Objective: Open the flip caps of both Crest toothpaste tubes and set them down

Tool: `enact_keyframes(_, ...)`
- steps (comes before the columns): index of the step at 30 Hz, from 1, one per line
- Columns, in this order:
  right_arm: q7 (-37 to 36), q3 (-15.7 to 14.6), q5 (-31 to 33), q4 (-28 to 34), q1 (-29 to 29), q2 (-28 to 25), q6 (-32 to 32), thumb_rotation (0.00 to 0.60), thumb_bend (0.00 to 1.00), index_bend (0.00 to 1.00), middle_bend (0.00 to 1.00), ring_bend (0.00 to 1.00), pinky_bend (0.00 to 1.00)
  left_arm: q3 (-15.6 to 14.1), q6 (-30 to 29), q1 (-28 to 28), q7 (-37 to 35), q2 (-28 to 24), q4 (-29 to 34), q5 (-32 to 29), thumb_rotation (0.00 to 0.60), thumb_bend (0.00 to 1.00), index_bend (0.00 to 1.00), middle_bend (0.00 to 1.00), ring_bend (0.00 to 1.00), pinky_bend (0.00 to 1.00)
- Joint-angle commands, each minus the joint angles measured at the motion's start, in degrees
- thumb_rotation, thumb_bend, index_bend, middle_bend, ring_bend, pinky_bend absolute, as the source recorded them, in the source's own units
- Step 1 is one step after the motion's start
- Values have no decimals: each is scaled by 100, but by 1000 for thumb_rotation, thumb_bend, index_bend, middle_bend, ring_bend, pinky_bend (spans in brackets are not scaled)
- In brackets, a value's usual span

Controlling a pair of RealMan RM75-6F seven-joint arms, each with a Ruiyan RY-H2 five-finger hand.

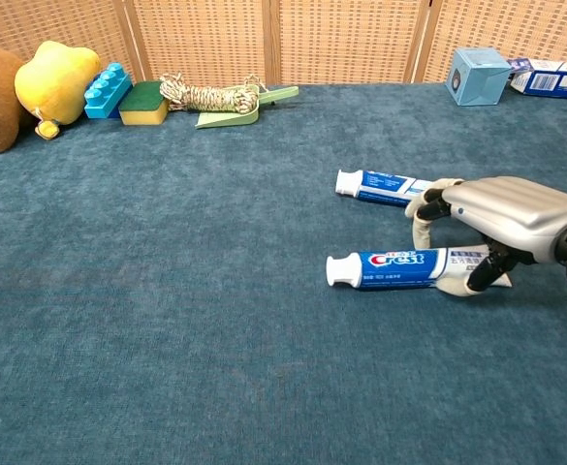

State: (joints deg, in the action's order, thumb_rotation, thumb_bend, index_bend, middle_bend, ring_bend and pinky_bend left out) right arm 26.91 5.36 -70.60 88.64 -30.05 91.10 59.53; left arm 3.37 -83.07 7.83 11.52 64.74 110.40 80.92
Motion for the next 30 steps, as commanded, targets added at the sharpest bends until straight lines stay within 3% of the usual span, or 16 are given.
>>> enact_keyframes(1,-100,-5,-33,63,19,-24,43,600,325,604,302,171,305,-2,-12,-7,-14,-3,-4,15,600,173,153,53,10,57)
enact_keyframes(6,-384,-41,-168,201,105,-140,182,600,332,731,429,310,429,-5,-57,-25,-38,-16,6,78,600,173,151,51,0,57)
enact_keyframes(13,-896,-77,-308,324,201,-349,239,600,365,810,567,459,589,-19,-118,-53,-53,-10,24,164,600,173,149,51,0,56)
enact_keyframes(18,-1685,-59,-460,286,232,-549,146,600,386,848,629,533,670,-38,-115,-64,-28,-24,65,185,600,173,145,51,0,57)
enact_keyframes(22,-2573,-4,-514,356,227,-782,-62,600,391,860,653,564,702,-35,-112,-64,-1,-50,111,185,600,173,145,53,0,56)
enact_keyframes(30,-5431,99,-724,477,146,-1440,-902,600,392,861,673,596,737,-27,102,54,97,-145,174,160,600,174,143,68,29,76)
